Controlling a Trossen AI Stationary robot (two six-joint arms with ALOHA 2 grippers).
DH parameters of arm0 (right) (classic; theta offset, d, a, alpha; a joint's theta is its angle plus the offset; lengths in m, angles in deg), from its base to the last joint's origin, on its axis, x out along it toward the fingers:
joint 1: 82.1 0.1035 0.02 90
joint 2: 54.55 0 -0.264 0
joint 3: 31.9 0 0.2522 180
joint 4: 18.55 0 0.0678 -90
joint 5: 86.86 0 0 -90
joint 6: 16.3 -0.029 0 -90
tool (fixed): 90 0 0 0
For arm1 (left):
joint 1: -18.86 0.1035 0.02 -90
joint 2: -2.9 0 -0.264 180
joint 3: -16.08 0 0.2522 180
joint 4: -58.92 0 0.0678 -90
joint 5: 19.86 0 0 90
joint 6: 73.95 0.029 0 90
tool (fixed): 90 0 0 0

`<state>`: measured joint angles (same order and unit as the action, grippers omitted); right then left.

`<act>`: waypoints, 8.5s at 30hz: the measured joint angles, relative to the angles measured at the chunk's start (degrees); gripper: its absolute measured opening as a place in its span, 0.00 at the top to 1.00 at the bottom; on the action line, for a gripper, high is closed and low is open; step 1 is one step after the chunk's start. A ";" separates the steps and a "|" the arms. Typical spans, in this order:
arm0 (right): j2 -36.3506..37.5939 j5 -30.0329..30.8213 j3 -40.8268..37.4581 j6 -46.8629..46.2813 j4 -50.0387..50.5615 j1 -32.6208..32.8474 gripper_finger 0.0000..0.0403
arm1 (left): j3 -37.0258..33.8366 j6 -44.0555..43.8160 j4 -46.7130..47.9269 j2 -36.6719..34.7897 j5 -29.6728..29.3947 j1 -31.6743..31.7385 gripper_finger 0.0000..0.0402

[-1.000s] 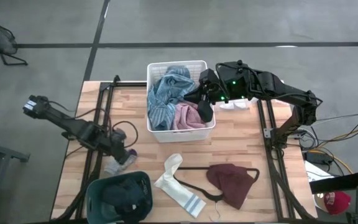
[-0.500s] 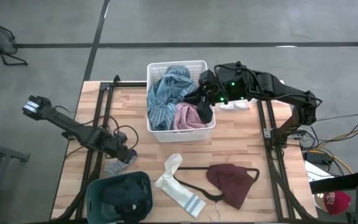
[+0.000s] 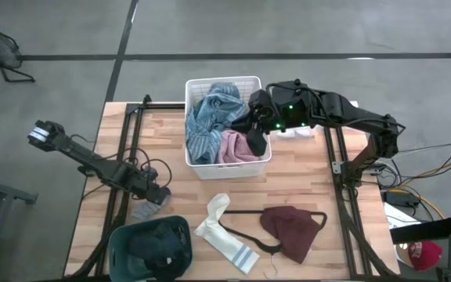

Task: Pick & Place Cloths
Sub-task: Put the gray sock into the transparent container, then put the white sock into the transparent container

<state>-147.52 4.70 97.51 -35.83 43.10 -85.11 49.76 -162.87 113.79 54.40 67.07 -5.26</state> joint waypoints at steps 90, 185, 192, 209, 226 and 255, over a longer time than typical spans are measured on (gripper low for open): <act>0.04 -6.91 -11.63 -3.50 -27.01 1.27 0.97 | 42.58 48.55 -57.73 12.46 -29.15 13.05 0.96; 30.77 1.17 -41.00 -6.94 -1.96 -23.73 0.54 | 42.55 52.21 -35.91 15.96 -5.28 13.11 0.47; 32.54 0.70 -41.00 -6.51 -6.58 -17.17 0.58 | 44.60 47.86 -37.51 22.20 -7.04 8.80 0.47; 34.20 0.74 -41.00 -7.46 -6.55 -5.71 0.70 | 44.55 27.66 -21.69 35.81 -5.63 -0.13 0.47; 35.69 -2.05 -41.00 -7.88 -6.70 -5.09 0.86 | 44.61 21.92 -18.30 48.86 -6.71 0.00 0.47; 32.00 -1.47 -41.00 -6.59 -8.24 -5.11 0.80 | 45.33 15.84 -12.81 51.46 -6.38 3.39 0.62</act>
<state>-115.52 3.23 56.52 -42.41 34.86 -90.22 95.10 -147.03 100.98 105.86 60.69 -1.87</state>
